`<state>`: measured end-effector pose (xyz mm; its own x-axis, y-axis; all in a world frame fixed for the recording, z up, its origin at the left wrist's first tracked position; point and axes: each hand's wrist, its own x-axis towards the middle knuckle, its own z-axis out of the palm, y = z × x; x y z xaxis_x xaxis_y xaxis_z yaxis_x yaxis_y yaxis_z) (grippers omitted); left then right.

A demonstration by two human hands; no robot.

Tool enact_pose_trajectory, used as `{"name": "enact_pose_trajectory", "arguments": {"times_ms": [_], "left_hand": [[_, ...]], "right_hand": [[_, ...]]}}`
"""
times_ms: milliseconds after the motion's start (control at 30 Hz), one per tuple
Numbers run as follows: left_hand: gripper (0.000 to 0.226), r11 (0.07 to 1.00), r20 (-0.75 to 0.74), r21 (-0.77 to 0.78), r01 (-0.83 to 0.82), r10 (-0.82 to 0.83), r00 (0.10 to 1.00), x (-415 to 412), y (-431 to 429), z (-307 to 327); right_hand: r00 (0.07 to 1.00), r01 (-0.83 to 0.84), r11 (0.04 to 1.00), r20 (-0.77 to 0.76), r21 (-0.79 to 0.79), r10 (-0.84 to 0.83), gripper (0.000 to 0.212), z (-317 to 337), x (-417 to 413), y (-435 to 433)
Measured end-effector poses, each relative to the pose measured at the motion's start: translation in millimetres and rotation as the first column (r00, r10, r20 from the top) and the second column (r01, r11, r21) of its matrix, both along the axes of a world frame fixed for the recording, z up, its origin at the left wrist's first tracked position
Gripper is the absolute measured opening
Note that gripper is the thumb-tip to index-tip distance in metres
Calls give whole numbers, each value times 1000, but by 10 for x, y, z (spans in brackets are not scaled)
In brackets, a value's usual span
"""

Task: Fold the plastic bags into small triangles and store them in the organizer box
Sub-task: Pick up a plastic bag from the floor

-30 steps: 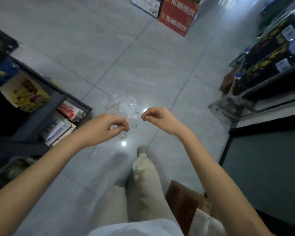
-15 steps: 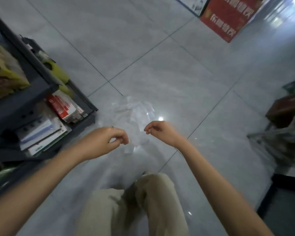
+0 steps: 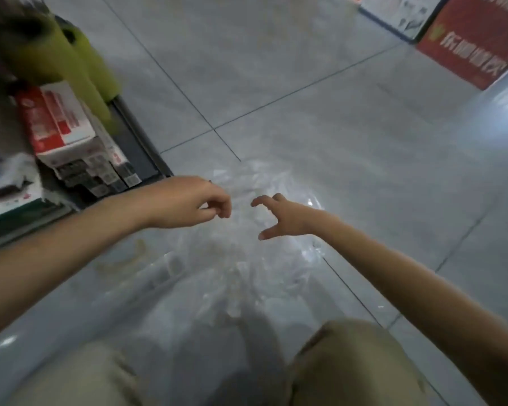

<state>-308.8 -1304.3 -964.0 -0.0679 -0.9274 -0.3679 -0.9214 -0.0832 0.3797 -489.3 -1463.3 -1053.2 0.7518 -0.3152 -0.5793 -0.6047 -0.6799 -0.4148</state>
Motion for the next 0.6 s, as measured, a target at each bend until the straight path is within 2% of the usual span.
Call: {"name": "enact_pose_trajectory", "arguments": {"times_ms": [100,167,267,333,367,433,467,533,600], "left_hand": [[22,1000,1,-21,-5,5,1000,-24,85,-307],[21,999,-34,-15,-31,31,999,-74,207,-436],[20,999,-55,-23,-48,47,997,-116,391,-561],[18,997,-71,-30,-67,65,995,-123,478,-606],[17,996,-93,-37,-86,83,992,-119,499,-616],[18,990,-163,-49,-134,124,979,-137,513,-637],[18,984,-203,-67,-164,148,968,-147,515,-658],[16,962,-320,-95,-256,214,923,-197,519,-694],[27,920,-448,-85,-382,307,839,-259,531,-724]], "right_hand": [[998,59,987,44,-153,-52,86,-366,81,106],[991,129,971,72,-200,-116,84,-525,48,172],[968,247,935,99,-254,-229,53,-625,-26,205],[944,318,904,181,-285,-275,20,-579,-87,166],[931,338,898,240,-281,-275,10,-532,-126,121],[885,361,913,379,-187,-272,20,-396,-234,45],[840,357,929,465,-91,-278,22,-301,-266,35],[676,351,920,633,173,-377,21,-56,-282,134],[528,327,865,686,380,-501,22,101,-204,305]]}}
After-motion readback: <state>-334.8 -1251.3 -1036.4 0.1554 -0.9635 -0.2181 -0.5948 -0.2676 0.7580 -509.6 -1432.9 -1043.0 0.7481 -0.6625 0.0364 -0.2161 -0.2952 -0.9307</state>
